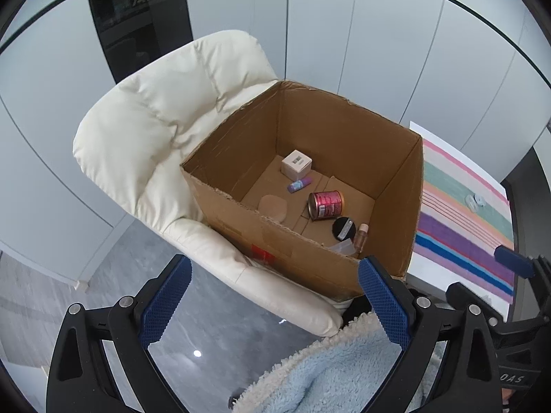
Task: Organize objects
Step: 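Move both open tools back from the box toward the cloth, then grasp the pale blue case with the right tool while the left tool grasps the clear lens case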
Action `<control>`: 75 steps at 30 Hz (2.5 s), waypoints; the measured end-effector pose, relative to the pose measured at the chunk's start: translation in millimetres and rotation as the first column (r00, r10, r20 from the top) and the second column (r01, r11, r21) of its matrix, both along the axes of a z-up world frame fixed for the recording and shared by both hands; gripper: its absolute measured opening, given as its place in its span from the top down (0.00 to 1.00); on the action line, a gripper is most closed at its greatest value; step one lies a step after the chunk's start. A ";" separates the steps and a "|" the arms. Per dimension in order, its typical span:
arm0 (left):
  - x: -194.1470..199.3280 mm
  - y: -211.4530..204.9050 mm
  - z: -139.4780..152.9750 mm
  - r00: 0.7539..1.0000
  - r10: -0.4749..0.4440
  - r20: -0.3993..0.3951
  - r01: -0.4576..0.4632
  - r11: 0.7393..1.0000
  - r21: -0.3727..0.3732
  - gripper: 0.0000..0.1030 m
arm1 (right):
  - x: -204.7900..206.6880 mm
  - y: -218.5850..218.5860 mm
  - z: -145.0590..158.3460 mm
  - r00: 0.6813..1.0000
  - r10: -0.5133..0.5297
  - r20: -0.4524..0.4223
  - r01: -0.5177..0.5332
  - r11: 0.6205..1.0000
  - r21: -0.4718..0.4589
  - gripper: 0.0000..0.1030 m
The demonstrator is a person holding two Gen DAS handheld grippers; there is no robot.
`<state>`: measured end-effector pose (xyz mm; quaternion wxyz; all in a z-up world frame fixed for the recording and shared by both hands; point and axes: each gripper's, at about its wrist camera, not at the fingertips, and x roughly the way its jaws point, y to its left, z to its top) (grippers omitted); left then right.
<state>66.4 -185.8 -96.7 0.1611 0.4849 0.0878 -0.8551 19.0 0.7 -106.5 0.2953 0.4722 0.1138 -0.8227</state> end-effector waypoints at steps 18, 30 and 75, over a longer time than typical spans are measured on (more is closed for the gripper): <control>-63.0 109.7 -13.0 0.967 -0.254 0.036 0.254 0.967 -0.004 0.04 | -31.7 105.3 -10.5 0.976 -0.215 -0.026 0.216 0.976 0.018 0.00; -118.0 239.2 -31.4 0.885 -0.461 0.059 0.462 0.887 -0.004 0.05 | -60.0 239.2 -30.4 0.884 -0.467 -0.024 0.468 0.882 0.052 0.00; -387.3 372.4 -249.5 0.863 -0.484 0.145 0.480 0.875 0.062 0.05 | -355.1 360.0 -226.2 0.824 -0.564 0.058 0.561 0.826 0.064 0.01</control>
